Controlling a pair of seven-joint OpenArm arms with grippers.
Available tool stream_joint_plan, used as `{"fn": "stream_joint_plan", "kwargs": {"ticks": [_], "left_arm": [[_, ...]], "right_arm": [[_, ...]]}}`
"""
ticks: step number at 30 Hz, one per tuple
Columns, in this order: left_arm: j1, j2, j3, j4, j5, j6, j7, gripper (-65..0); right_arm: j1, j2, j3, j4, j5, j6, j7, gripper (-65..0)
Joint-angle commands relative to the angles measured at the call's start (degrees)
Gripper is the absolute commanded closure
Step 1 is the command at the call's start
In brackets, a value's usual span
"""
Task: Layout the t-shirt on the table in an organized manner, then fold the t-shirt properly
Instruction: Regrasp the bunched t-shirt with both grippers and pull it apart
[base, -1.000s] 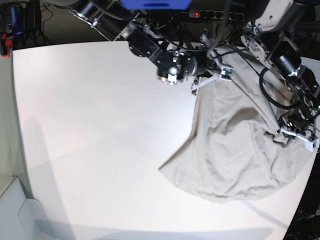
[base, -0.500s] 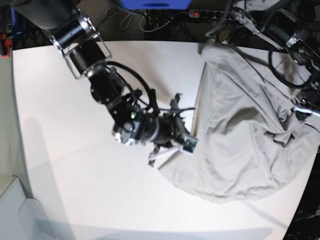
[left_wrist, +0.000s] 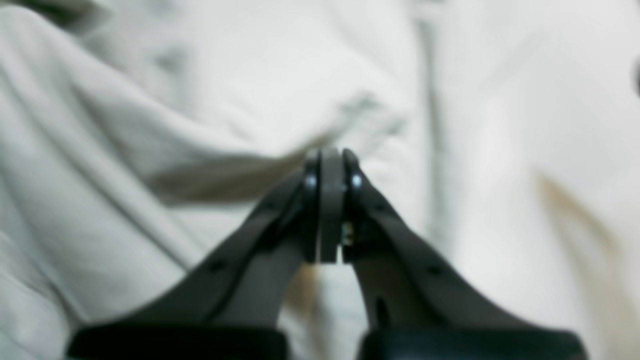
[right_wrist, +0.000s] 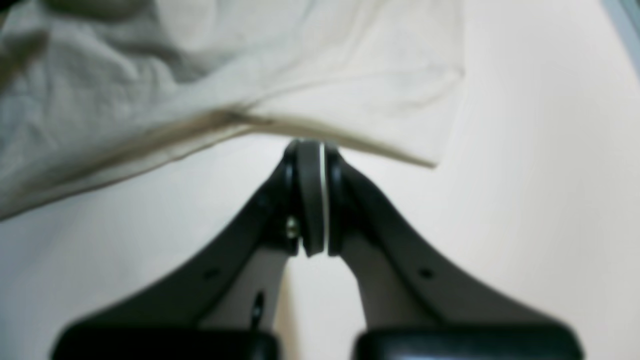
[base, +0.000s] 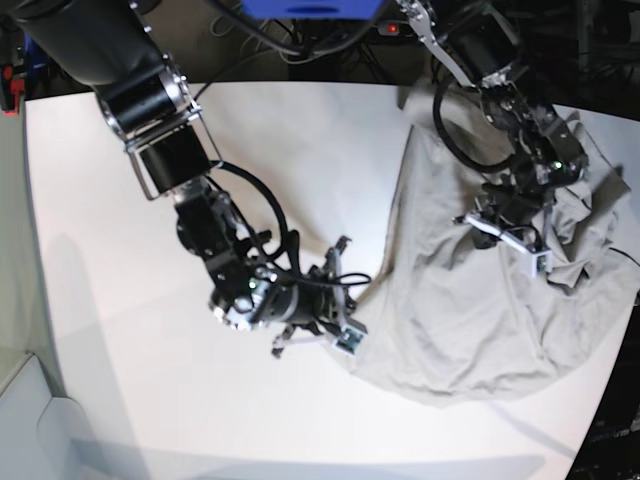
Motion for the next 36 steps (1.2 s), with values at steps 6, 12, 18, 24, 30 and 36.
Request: {"fn": "stream_joint_plan", "kwargs": {"ticks": [6,12,18,24,30,36], "left_arm": [[-0.5,0.7,4.1,-8.6,0.2,9.7,-5.0,-0.2],[4.8,-0.2,14.3,-9.5,0.2,10.2,-4.8,-0.2],[10.0,-5.2,23.8,-9.2,-0.4,10.1,-4.8,-0.2],[15.5,-7.4,24.2,-0.9,-0.4,9.7,-4.8,-0.2],[19.1,-11.0,23.7,8.3,-0.4,1.2,1.1,-0.2],[20.7,-12.7,18.2,15.1,-0.4,0.3,2.5,-0.2]], "right_arm": [[1.9,0.5,0.2,0.9,0.7,0.0,1.2,-0.7],[4.7,0.1,0.3,0.5,0.9,0.0,1.3,-0.7],[5.3,-1.7,0.3,0.4,0.7,0.0,4.1,-0.7],[5.4,-4.5,0.1,-5.0,0.7,0.0,6.4,-0.7],[5.2,-5.3,0.2,-14.0,0.7,0.0,12.7,-0.7],[5.5,-6.7,0.1,-24.4,0.7,-0.3,19.3,-0.9]]}}
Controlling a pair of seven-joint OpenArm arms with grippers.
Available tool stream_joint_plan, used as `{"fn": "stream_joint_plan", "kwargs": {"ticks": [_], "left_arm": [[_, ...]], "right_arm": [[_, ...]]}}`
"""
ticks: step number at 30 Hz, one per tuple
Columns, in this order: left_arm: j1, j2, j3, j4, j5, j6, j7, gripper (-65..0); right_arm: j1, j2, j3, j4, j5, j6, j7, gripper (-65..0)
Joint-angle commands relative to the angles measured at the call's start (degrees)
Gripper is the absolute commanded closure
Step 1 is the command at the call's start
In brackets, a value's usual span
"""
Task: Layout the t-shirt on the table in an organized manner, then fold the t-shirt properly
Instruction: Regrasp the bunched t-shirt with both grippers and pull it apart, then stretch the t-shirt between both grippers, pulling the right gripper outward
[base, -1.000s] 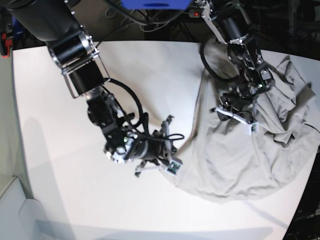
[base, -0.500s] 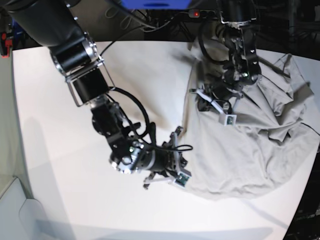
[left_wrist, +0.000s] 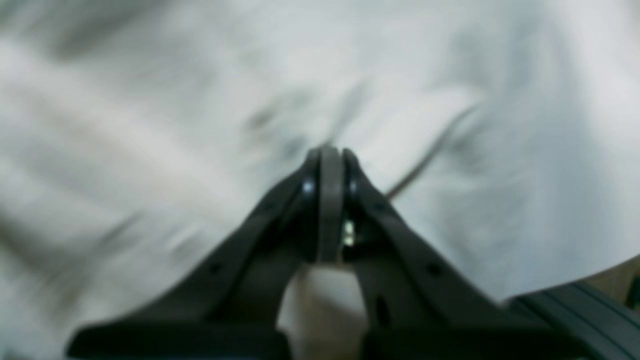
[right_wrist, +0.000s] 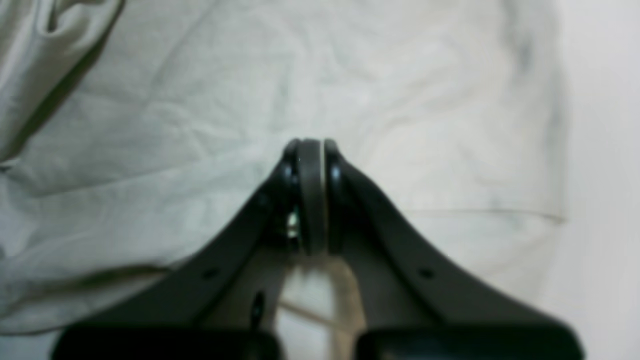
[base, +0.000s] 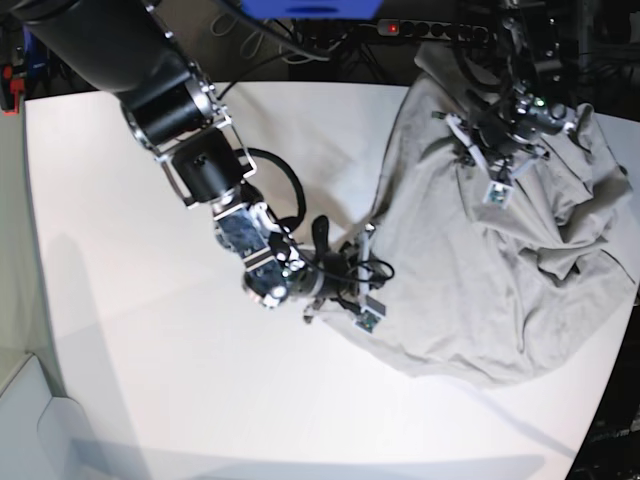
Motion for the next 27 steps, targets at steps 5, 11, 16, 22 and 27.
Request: {"fn": "stream_joint_plan", "kwargs": {"ticks": [5,11,16,22,27], "left_arm": [[-1.3,-0.4,-8.0,7.3,-2.3,0.0,0.3,-0.2],[-2.9,-1.1,-21.7,9.0,-8.1,0.0,5.8,-0.2],[-1.8,-2.8,-24.9,3.3,-8.1,0.0,5.7,-0.2],[-0.7,-2.8,-25.0,1.6,-8.1,0.0,5.6,-0.2],[-1.5,-2.8,-26.5,0.9,-8.1,0.0,5.6,-0.2]], "right_arm": [[1.5,0.9,0.1,-2.0,0.8,-0.3,3.0,-0.8],[1.7,7.2,0.3,-2.0,0.8,-0.4,3.0,-0.7],[1.5,13.5,0.5,-2.1,1.1,-0.4,3.0,-0.7],[1.4,17.7,6.9,-2.0,0.9,-2.5,-1.0,-0.7],[1.8,19.5,11.7,-1.6,0.9,-2.8,-4.4,-0.6]]}}
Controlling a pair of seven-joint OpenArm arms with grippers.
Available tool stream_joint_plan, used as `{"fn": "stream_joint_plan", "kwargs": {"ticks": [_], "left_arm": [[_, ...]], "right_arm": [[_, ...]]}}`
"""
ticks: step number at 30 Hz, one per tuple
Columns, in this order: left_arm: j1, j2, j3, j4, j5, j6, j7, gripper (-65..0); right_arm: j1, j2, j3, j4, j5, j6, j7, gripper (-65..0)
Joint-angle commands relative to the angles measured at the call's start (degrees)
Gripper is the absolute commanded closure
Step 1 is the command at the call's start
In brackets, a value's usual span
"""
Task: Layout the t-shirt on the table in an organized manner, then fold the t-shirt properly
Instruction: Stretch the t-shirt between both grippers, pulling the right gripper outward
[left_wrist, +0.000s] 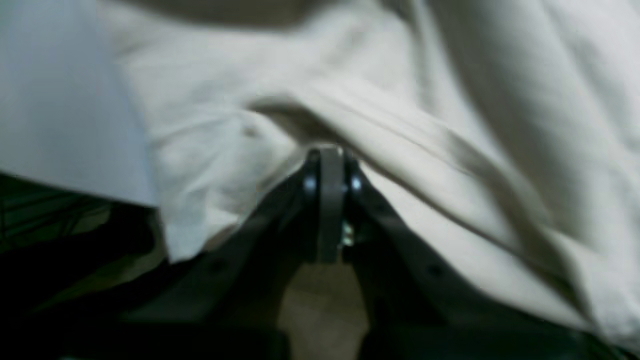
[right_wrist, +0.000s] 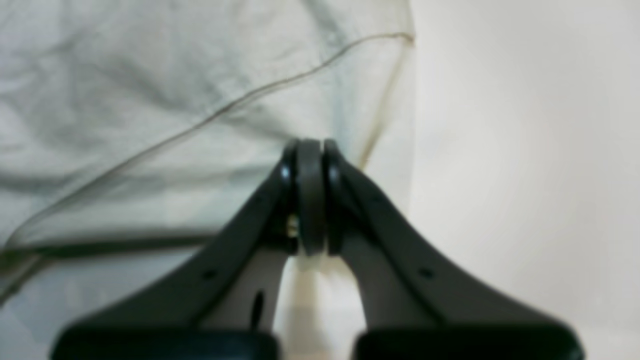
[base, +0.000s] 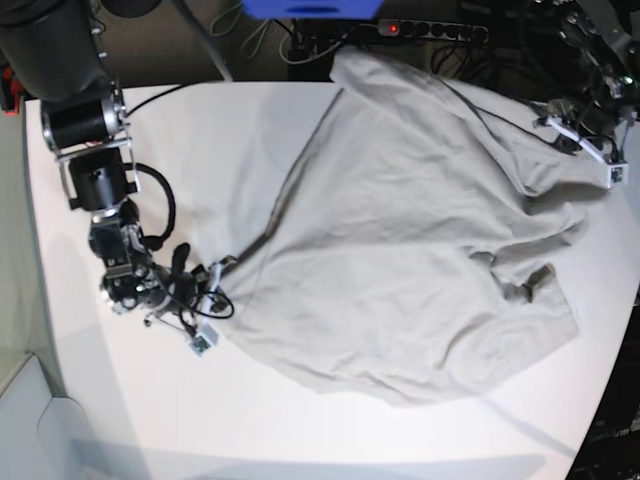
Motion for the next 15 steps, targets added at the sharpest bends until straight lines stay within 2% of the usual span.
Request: {"fn": "stream_joint_plan", "kwargs": {"ticks": [1,3,6,9,15], "left_arm": [[-1.2,-0.8,0.0,-0.4,-0.6,0.0,-0.9,-0.2],[-2.9,-0.8,-0.1,-2.9,-0.6,0.0,-0.9,-0.2],[-4.2,-0.8,-0.2,-5.7,-0.9,0.0,-2.6,-0.2],[-4.4,-0.2,0.0,-4.7,-2.0,0.0,-2.1,-0.2],[-4.3,4.5,0.9,0.5,-8.5,0.0,3.2,-0.2]], "right_arm": [[1.4,0.3,0.6,0.5,-1.3,-0.9,-2.2,-0.6],[1.2,0.3,1.2,4.0,-1.3,-0.9,-3.5,-0.6],[-0.8,0.1,1.3,14.8,-1.2,-0.9,-8.8,-0.6],[-1.8,-2.3,1.1,24.5,-1.4,-1.0,-12.5,-0.6],[-1.4,-6.7,0.6,28.1,-1.4,-1.0,-15.5,-0.6]]}}
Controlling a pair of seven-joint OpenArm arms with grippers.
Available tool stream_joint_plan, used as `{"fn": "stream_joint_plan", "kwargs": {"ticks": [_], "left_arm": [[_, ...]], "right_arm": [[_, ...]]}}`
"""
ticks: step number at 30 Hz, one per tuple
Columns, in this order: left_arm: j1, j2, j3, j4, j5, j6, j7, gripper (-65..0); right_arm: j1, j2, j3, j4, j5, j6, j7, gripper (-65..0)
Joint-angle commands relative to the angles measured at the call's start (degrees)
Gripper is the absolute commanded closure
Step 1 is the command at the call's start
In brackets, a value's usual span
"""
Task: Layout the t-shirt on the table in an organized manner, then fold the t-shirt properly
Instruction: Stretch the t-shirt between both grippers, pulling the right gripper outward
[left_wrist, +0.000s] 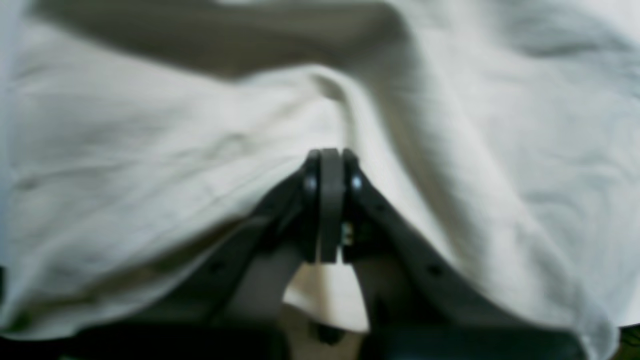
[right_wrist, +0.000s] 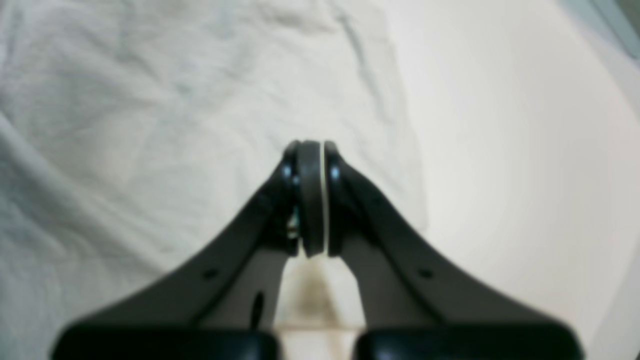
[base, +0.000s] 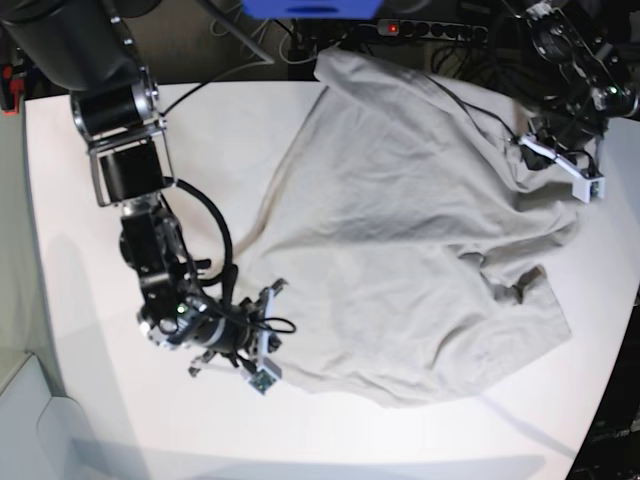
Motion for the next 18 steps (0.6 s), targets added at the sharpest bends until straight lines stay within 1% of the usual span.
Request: {"fn": "stream_joint_plan", "kwargs": {"ticks": [1,3,4,7,10,13,14,16,18], "left_arm": [[-0.1,0.1,0.5,2.7,-1.1,0.0,0.3,-0.2],[0.0,2.2,1.9,5.1,-1.5,0.0,2.3,-0.2],[0.0,3.2,2.6,5.8,-1.2,0.1,2.5,-0.2],[0.1,4.8,4.9,6.3,-1.1,0.6,2.5,-0.2],[0.0,4.5,6.9,3.6,0.6,0.7,1.6,-0.2],[-0.2,4.5,6.8,0.5,6.0,0.5,-1.1,-0.2],[-0.1,4.4,6.8,-0.4,8.7,0.2,-2.1,-0.2],[-0.2,2.9,6.8,-2.2,13.2,0.1,-3.8,-0.2],[-0.2,1.1,6.6,-3.5,16.0,0.1,-5.2,-0.2]], "right_arm": [[1.7,0.1,0.4,0.8,0.0,-0.2,0.9,-0.6],[1.5,-0.9,0.4,0.5,0.0,-0.2,1.0,-0.6],[1.5,-1.5,0.4,0.3,0.0,-0.2,1.1,-0.6],[1.1,-1.9,0.4,0.0,0.0,-0.2,0.9,-0.6],[0.4,-1.8,0.3,0.0,0.0,-0.2,0.9,-0.6],[0.2,-1.8,0.3,0.1,-0.1,-0.2,0.9,-0.6],[0.2,-1.1,0.3,0.1,-0.1,-0.2,0.9,-0.6],[0.2,-0.6,0.3,0.1,-0.1,-0.2,1.0,-0.6],[0.2,-0.5,0.3,0.1,-0.1,-0.2,0.9,-0.6]]}}
